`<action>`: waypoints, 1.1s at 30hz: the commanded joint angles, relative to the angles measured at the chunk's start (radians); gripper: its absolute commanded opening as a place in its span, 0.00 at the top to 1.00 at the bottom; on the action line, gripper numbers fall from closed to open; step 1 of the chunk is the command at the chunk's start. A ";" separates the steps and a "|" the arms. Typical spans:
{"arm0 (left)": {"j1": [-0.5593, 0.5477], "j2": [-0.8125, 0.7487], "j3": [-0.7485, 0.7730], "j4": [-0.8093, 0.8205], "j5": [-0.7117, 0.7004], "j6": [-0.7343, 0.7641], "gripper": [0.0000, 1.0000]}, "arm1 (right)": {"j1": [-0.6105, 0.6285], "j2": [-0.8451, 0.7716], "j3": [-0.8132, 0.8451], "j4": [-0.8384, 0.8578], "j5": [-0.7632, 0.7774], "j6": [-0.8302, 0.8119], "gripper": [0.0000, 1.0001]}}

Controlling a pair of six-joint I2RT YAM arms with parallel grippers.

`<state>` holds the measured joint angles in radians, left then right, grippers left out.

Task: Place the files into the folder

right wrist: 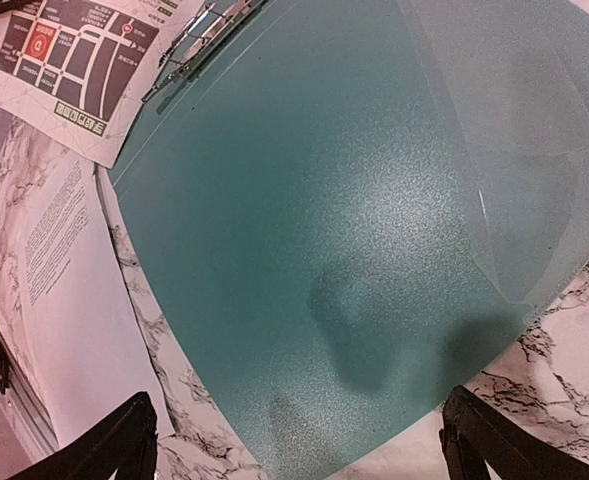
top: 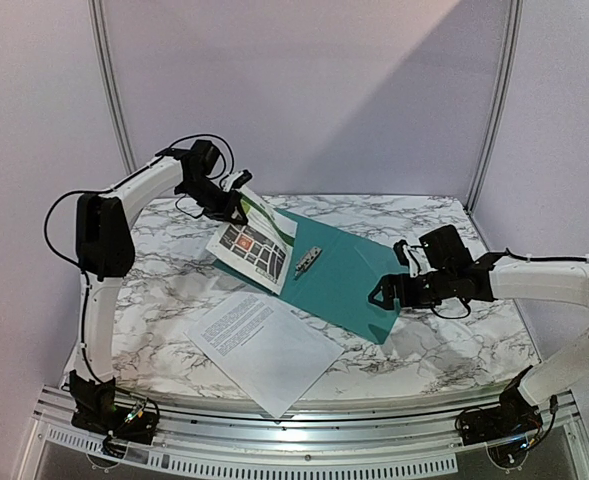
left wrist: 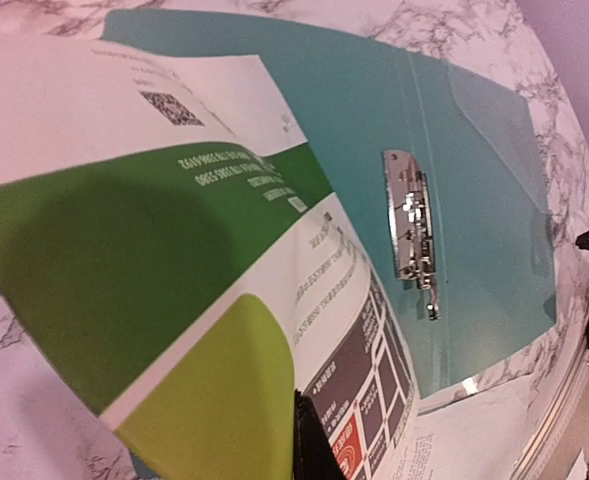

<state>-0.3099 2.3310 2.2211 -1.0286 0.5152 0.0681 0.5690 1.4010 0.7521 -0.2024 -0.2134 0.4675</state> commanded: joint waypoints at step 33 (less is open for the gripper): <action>0.163 0.035 -0.356 0.150 -0.134 0.026 0.89 | -0.005 0.156 0.038 -0.007 -0.114 -0.013 0.01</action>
<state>-0.1490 2.4111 1.9888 -0.8917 0.4675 0.1410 0.5686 1.5391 0.7673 -0.2016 -0.2985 0.4637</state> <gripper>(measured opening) 0.107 0.989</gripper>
